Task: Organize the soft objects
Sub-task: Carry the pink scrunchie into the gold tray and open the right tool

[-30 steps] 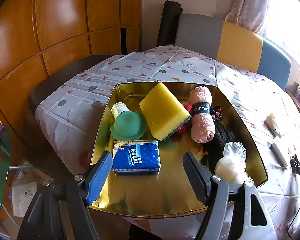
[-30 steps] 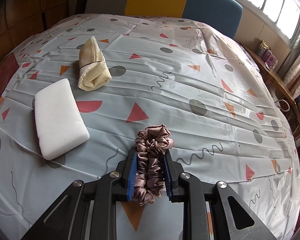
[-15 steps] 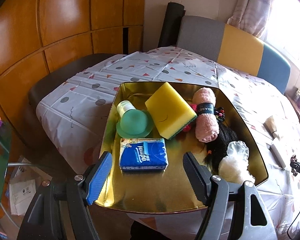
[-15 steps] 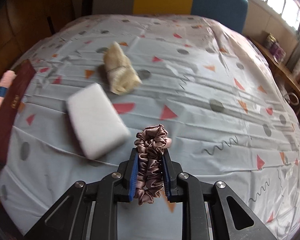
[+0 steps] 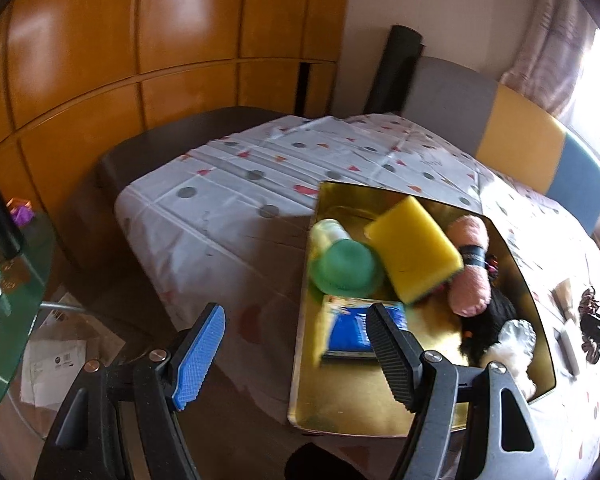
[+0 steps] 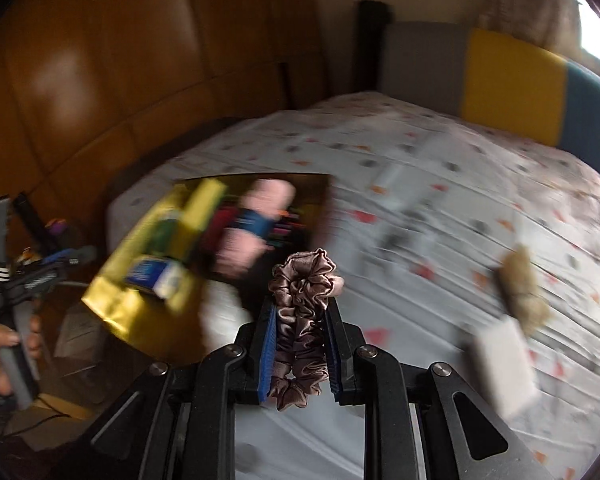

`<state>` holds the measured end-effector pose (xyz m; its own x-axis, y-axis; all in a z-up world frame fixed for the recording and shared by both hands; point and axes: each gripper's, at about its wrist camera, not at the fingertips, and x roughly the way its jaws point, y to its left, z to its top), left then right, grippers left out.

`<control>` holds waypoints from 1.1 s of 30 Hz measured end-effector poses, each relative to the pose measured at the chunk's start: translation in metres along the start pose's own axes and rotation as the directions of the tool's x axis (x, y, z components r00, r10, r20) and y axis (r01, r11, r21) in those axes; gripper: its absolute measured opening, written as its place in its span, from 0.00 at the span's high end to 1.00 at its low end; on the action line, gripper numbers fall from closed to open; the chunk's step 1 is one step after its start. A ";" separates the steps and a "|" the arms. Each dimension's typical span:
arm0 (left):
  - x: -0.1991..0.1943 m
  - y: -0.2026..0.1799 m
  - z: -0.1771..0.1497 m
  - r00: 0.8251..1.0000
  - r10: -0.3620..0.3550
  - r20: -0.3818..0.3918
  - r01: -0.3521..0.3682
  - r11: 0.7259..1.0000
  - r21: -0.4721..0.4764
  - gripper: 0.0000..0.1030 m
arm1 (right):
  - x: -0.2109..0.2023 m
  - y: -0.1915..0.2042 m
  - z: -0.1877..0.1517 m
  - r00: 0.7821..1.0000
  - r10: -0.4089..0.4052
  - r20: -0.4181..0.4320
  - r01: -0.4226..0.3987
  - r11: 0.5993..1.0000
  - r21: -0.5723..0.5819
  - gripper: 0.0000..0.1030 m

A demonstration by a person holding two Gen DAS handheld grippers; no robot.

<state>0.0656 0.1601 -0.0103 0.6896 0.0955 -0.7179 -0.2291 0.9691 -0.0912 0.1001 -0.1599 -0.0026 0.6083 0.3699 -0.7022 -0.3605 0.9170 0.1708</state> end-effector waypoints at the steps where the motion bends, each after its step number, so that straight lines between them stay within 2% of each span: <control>1: 0.000 0.003 0.000 1.000 0.005 0.000 -0.005 1.000 -0.006 0.28 | 0.009 0.018 0.005 0.999 0.038 -0.002 -0.038 0.999 -0.020 0.79; 6: 0.003 0.012 -0.003 1.000 0.013 -0.013 -0.013 1.000 -0.017 0.28 | 0.052 0.086 0.013 0.986 0.161 -0.053 -0.165 0.983 -0.083 0.79; 10: 0.004 0.013 -0.006 1.000 0.009 -0.020 -0.010 1.000 -0.016 0.28 | 0.089 0.120 0.009 0.973 0.197 -0.120 -0.208 0.974 -0.088 0.78; 12: 0.006 0.013 -0.007 1.000 0.005 -0.025 -0.005 1.000 -0.017 0.28 | 0.105 0.128 0.004 0.970 0.188 -0.154 -0.202 0.976 -0.079 0.73; 15: 0.008 0.013 -0.009 0.999 0.000 -0.033 -0.001 1.000 -0.014 0.28 | 0.124 0.131 -0.003 0.965 0.174 -0.197 -0.191 0.979 -0.068 0.69; 19: 0.011 0.010 -0.012 0.999 -0.008 -0.044 0.008 1.000 -0.007 0.28 | 0.128 0.126 -0.007 0.965 0.160 -0.207 -0.175 0.983 -0.061 0.67; 21: 0.010 0.007 -0.012 0.999 -0.014 -0.045 0.015 1.000 0.001 0.28 | 0.126 0.121 -0.008 0.963 0.171 -0.207 -0.184 0.982 -0.048 0.54; 23: 0.008 0.003 -0.013 0.999 -0.020 -0.039 0.021 1.000 0.010 0.28 | 0.123 0.119 -0.010 0.966 0.167 -0.195 -0.180 0.983 -0.048 0.49; 33: -0.005 -0.015 -0.011 0.999 -0.038 -0.010 0.038 0.997 0.072 0.28 | 0.089 0.103 -0.007 0.984 0.131 -0.118 -0.137 0.990 -0.043 0.46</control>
<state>0.0582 0.1430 -0.0129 0.6909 0.0566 -0.7207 -0.1523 0.9860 -0.0686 0.1122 -0.0336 -0.0524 0.4684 0.4668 -0.7501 -0.4705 0.8504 0.2355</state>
